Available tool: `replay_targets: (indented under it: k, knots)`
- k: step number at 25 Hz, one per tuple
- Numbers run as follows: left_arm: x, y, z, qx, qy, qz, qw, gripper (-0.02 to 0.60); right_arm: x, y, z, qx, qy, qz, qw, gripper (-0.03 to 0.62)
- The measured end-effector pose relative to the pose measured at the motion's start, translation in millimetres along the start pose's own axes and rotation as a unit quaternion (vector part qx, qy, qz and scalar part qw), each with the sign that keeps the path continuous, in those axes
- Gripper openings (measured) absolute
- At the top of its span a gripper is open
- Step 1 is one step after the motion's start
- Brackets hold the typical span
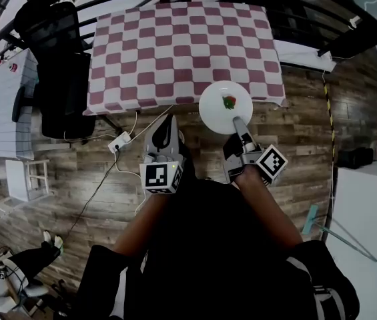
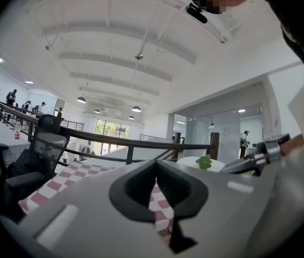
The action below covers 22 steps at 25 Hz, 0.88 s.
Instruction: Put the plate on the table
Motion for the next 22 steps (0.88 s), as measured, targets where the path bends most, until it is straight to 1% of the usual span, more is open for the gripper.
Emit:
replay_targets:
  k: [7, 13, 18, 22]
  knots:
    - [63.5, -21.4, -58.8, -0.006, 0.019, 0.009, 0.9998, 0.008, 32.7, 3.4, -89.3, 0.009, 0.0, -0.001, 1.0, 0.017]
    - [123.9, -26.4, -87.1, -0.001, 0.023, 0.02, 0.9996, 0.008, 61.0, 19.4, -158.0, 0.007, -0.005, -0.009, 1.0, 0.015]
    - [160.7, -27.6, -101.8, 0.007, 0.027, 0.029, 0.9992, 0.008, 71.0, 33.3, -194.7, 0.007, 0.001, -0.011, 1.0, 0.016]
    - [179.9, -29.5, -114.1, -0.01, 0.025, 0.027, 0.9993, 0.008, 72.9, 34.5, -209.5, 0.006, 0.015, 0.003, 1.0, 0.015]
Point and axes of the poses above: the fingertips, and each gripper's own axes: z backward along the fingers, x to its left, y out of its underside, the point moved 1 cm from there along z, backward along the fingers, and after that the axes turned 4 degrees about y, right-handed, at the moved point
